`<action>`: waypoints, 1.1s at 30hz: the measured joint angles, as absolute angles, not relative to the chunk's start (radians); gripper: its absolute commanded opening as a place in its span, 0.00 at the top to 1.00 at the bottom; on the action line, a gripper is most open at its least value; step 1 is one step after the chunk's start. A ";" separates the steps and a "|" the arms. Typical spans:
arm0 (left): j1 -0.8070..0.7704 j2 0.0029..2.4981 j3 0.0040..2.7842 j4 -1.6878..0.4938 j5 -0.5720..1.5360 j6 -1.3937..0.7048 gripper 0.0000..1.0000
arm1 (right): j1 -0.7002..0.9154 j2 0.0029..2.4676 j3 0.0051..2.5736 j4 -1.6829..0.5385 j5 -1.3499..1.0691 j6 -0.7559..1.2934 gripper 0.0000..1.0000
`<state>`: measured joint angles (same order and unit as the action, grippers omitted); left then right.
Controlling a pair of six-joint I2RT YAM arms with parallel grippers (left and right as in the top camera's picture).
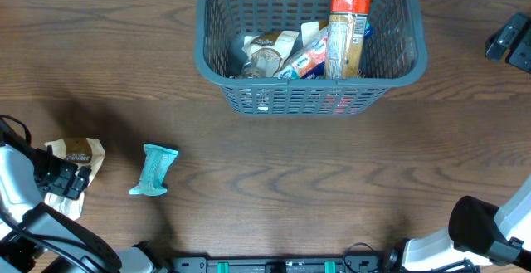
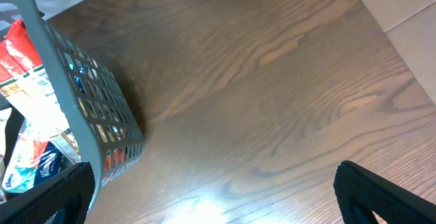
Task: Pack container
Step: 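Lower the left gripper and grasp the second Pantree rice bag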
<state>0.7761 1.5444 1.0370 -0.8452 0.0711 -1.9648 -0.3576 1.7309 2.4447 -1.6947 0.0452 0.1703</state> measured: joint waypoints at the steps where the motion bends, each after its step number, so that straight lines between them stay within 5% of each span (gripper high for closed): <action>1: 0.776 1.547 1.037 -0.846 0.065 -1.967 0.01 | -0.357 1.731 2.445 -1.695 0.045 0.170 0.01; 31: 0.776 1.766 1.037 -0.837 -0.033 -1.929 0.00 | -0.358 1.731 2.445 -1.695 0.041 0.170 0.01; 33: 0.776 1.768 1.037 -0.834 -0.046 -1.926 0.29 | -0.358 1.731 2.445 -1.695 0.040 0.170 0.01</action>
